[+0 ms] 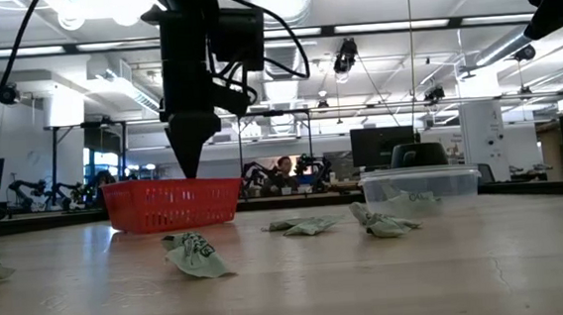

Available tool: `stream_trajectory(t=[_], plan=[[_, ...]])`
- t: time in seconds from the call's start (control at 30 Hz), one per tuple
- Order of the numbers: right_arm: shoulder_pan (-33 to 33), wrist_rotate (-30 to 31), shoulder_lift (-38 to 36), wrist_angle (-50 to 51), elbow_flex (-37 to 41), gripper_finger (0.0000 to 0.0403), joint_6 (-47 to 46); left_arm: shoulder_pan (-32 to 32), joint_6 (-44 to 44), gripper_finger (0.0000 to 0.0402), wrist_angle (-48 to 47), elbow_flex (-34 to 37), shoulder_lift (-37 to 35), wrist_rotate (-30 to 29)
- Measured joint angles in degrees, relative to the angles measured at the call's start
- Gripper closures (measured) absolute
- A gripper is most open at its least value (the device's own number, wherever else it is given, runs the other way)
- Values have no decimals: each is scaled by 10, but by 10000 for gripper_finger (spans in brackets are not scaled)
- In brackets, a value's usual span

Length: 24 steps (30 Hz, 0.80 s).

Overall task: Pick and place items into bin
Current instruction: Put the stevia packet into the red bin, then put the stevia packet into the transparent bin

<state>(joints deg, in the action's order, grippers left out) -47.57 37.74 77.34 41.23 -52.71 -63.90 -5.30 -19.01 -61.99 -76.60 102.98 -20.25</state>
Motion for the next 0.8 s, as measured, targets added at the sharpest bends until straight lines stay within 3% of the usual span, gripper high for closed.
stream_trajectory(t=[0.23, 0.5, 0.67, 0.8], plan=[[0, -9, 0, -30, 0, 346, 48, 4, -1, 247, -21, -13, -5, 15], [0, -120, 12, -137, 0, 346, 167, 47, -38, 242, -44, -26, -88, 35], [0, -189, 57, -210, 0, 341, 215, 80, -92, 242, -35, -26, -148, 5], [0, -205, 101, -280, 0, 316, 247, 101, -128, 242, -23, -25, -183, -13]])
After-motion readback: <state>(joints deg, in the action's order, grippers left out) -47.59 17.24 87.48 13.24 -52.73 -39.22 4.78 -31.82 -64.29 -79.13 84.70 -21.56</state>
